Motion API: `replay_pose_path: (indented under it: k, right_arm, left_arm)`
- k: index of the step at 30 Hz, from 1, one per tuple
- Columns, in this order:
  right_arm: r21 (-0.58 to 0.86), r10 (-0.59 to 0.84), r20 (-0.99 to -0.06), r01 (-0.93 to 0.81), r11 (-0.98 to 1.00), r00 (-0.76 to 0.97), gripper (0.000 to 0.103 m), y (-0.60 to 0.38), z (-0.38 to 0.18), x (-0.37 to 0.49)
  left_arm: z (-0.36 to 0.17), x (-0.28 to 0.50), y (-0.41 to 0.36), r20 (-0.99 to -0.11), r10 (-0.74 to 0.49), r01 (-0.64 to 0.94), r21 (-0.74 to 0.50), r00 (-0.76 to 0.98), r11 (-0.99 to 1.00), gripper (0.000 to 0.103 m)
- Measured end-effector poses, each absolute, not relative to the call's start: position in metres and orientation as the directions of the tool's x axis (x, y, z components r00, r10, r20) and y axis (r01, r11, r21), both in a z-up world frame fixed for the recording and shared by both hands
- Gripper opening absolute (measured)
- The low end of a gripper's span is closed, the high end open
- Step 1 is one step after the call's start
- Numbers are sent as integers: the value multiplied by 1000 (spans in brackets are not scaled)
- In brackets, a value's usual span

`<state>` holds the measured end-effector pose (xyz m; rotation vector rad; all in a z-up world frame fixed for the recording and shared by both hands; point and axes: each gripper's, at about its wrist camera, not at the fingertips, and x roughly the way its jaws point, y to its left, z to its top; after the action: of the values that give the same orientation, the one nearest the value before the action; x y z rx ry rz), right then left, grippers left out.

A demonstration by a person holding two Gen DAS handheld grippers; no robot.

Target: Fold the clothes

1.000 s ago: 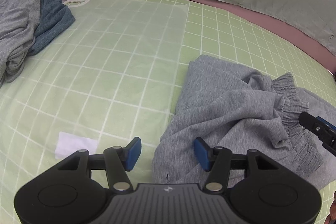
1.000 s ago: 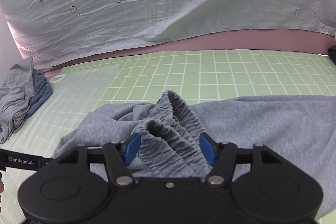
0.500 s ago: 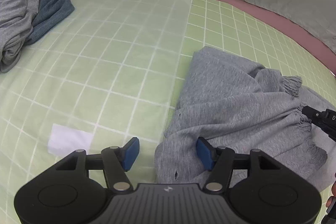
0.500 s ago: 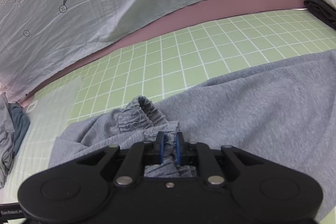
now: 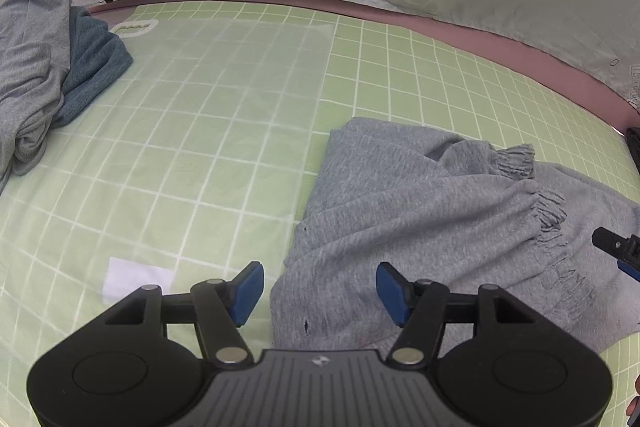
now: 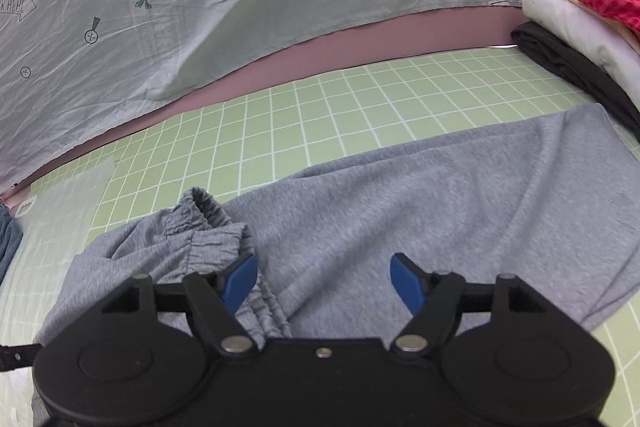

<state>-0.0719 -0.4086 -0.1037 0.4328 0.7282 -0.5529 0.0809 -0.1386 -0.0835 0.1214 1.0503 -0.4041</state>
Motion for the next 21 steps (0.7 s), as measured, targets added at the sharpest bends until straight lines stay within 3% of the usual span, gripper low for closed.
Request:
replay_pose_path:
  k: [10,21]
  right_arm:
    - [157,-322,-758,638,754,567,78,-448,-116,-147]
    - [97,-415,-744,699,709,524,83,-543,-105,-194]
  left_arm:
    - [-82,35,-193,-854,-278,444,-62,440,894,66]
    - [-114,23,-249,-887,-211,383,-42,411,923,67]
